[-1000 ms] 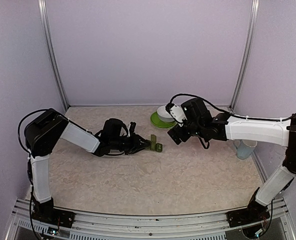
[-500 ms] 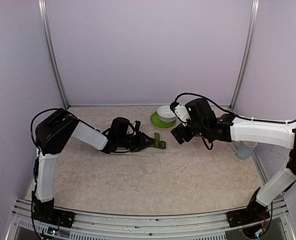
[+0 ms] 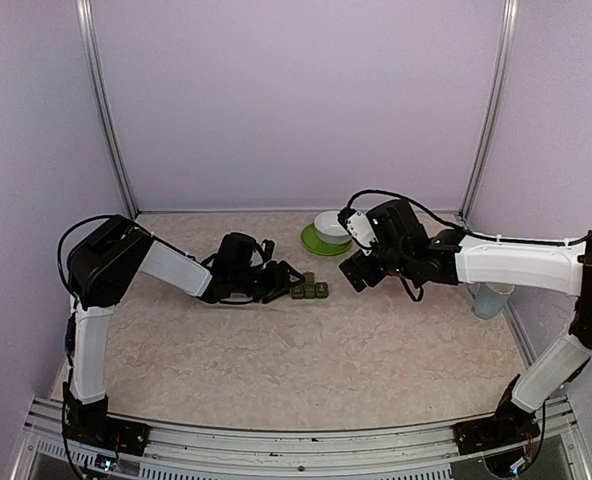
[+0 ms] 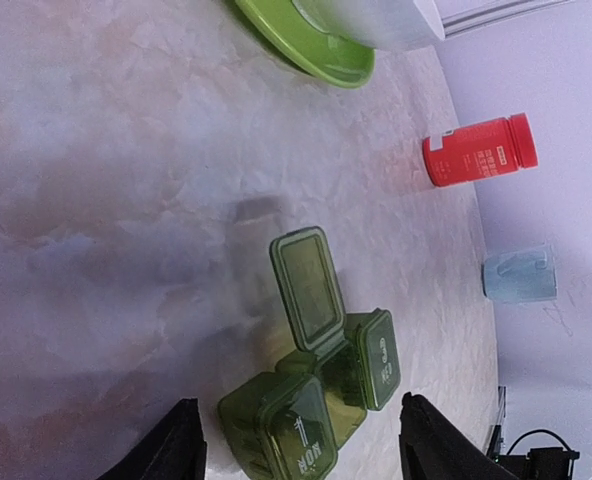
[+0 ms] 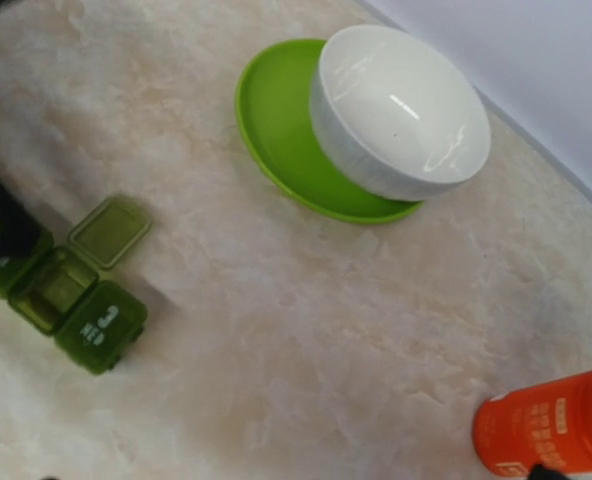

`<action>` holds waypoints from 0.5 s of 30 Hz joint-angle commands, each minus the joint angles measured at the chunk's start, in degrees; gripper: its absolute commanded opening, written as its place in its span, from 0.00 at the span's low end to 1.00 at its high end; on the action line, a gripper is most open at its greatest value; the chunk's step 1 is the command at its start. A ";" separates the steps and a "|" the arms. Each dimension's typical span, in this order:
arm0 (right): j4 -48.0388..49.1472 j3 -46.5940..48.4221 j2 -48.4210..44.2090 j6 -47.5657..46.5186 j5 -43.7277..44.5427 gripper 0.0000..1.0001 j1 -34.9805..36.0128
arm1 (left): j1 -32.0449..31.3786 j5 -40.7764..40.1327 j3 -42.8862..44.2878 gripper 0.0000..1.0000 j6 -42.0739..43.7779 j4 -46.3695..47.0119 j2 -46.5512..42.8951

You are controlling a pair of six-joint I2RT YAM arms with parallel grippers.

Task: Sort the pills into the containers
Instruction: Place the pill container at the center of the board.

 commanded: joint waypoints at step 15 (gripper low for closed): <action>3.44 4.83 9.01 4.19 -12.35 1.00 -2.62 | 1.40 -12.30 -4.36 0.76 11.45 -9.72 -16.12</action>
